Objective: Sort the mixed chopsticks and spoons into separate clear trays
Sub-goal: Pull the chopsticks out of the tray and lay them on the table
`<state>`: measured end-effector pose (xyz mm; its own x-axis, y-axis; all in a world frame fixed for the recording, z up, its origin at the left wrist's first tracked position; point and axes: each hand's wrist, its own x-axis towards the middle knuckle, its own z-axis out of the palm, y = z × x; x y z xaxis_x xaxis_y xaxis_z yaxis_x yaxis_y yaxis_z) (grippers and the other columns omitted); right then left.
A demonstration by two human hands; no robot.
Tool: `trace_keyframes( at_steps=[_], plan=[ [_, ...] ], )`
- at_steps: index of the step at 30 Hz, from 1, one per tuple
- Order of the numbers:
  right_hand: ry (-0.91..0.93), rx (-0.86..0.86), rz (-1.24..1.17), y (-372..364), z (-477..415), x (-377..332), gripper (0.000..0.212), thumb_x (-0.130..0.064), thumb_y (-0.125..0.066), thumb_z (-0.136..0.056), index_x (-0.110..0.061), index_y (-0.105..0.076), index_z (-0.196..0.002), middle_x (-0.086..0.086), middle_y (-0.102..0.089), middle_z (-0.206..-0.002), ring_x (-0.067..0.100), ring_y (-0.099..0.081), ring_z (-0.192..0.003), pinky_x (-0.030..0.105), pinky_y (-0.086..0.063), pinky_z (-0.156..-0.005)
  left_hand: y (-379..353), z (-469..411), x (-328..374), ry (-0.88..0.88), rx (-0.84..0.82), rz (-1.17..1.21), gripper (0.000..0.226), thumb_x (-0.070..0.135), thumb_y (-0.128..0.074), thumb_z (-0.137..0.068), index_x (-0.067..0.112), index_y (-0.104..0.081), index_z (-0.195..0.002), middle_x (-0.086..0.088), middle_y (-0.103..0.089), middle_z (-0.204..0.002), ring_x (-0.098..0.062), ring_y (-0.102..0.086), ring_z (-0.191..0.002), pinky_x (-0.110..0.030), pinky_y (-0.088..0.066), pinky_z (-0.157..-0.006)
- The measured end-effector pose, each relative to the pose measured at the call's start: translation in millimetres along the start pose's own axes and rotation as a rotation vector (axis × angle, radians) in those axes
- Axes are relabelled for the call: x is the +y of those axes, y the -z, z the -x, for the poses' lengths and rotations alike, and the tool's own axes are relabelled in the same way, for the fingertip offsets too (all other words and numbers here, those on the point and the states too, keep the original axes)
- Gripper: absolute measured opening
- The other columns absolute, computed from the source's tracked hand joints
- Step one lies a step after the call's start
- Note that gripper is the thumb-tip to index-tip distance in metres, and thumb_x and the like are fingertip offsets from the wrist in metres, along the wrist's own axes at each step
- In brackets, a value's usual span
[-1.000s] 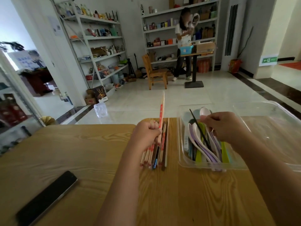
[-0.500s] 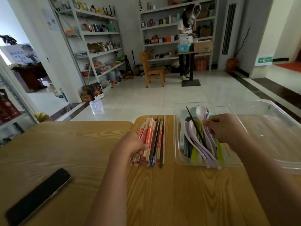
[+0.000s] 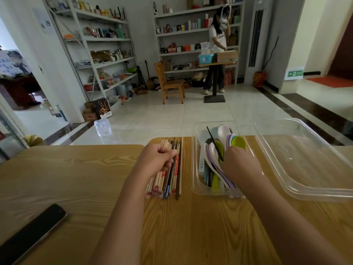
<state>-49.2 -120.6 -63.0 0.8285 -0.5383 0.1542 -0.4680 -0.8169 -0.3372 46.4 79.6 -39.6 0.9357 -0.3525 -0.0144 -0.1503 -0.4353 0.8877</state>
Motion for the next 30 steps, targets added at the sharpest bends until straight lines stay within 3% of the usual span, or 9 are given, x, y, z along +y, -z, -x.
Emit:
trace_keyframes(
  at_steps=[2, 6, 8, 16, 21, 27, 30],
  plan=[
    [0.005, -0.007, 0.015, -2.1, 3.5, -0.7, 0.022, -0.011, -0.051, -0.093, -0.016, -0.047, -0.073, 0.001, -0.054, -0.067, 0.017, -0.060, -0.063, 0.030, -0.055, -0.059, -6.1, 1.7, 3.2, -0.005, -0.037, 0.043, 0.014, 0.020, -0.067, -0.093, 0.007, -0.067, -0.090, -0.004, -0.069, -0.073, -0.010, -0.063, -0.061, -0.026, -0.056, -0.065],
    [-0.035, -0.032, -0.018, -0.3, 1.1, 2.0, 0.027, -0.009, -0.051, -0.091, -0.016, -0.043, -0.066, 0.000, -0.050, -0.064, 0.012, -0.047, -0.053, 0.023, -0.037, -0.048, -12.6, 3.7, 7.4, -0.030, -0.067, 0.039, 0.016, 0.023, -0.067, -0.092, 0.007, -0.067, -0.092, -0.005, -0.072, -0.077, -0.009, -0.064, -0.062, -0.022, -0.052, -0.060],
    [-0.048, -0.032, -0.074, -0.5, -2.1, 4.1, 0.028, -0.008, -0.053, -0.091, -0.014, -0.044, -0.064, 0.000, -0.050, -0.063, 0.012, -0.047, -0.052, 0.023, -0.037, -0.048, -15.4, 5.5, 10.1, -0.053, -0.070, 0.015, 0.016, 0.024, -0.067, -0.093, 0.008, -0.066, -0.091, -0.006, -0.072, -0.078, -0.009, -0.064, -0.062, -0.021, -0.052, -0.059],
    [-0.068, 0.035, -0.534, 22.8, -15.3, 10.3, 0.031, -0.018, -0.059, -0.094, 0.005, -0.067, -0.074, 0.007, -0.053, -0.055, 0.015, -0.040, -0.043, 0.024, -0.034, -0.046, -45.3, 15.4, 20.1, -0.147, -0.099, -0.066, 0.005, 0.025, -0.066, -0.092, 0.020, -0.066, -0.092, 0.002, -0.071, -0.079, -0.004, -0.065, -0.062, -0.016, -0.051, -0.058],
    [-0.073, 0.009, -0.892, 51.3, -13.3, 7.5, 0.036, -0.022, -0.063, -0.095, -0.002, -0.070, -0.066, 0.001, -0.057, -0.051, 0.016, -0.036, -0.047, 0.028, -0.032, -0.047, -61.3, 21.4, 32.6, -0.235, -0.038, -0.015, 0.006, 0.026, -0.065, -0.094, 0.022, -0.068, -0.098, 0.008, -0.068, -0.078, 0.003, -0.061, -0.056, -0.012, -0.048, -0.055],
    [-0.008, -0.054, -0.924, 55.9, -4.4, -5.6, 0.031, -0.023, -0.062, -0.095, 0.001, -0.073, -0.078, 0.012, -0.062, -0.062, 0.006, -0.038, -0.042, 0.019, -0.033, -0.042, -65.8, 24.8, 37.8, -0.220, -0.128, 0.044, 0.004, 0.027, -0.065, -0.093, 0.026, -0.068, -0.096, 0.003, -0.071, -0.083, -0.006, -0.062, -0.063, -0.014, -0.052, -0.058],
    [0.000, -0.075, -0.928, 55.7, -1.1, -8.5, 0.031, -0.022, -0.061, -0.096, 0.000, -0.073, -0.078, 0.002, -0.058, -0.054, 0.006, -0.038, -0.041, 0.018, -0.034, -0.044, -65.4, 24.9, 38.0, -0.227, -0.131, 0.046, 0.005, 0.026, -0.065, -0.093, 0.024, -0.069, -0.095, 0.003, -0.070, -0.079, -0.006, -0.061, -0.062, -0.015, -0.052, -0.058]
  ],
)
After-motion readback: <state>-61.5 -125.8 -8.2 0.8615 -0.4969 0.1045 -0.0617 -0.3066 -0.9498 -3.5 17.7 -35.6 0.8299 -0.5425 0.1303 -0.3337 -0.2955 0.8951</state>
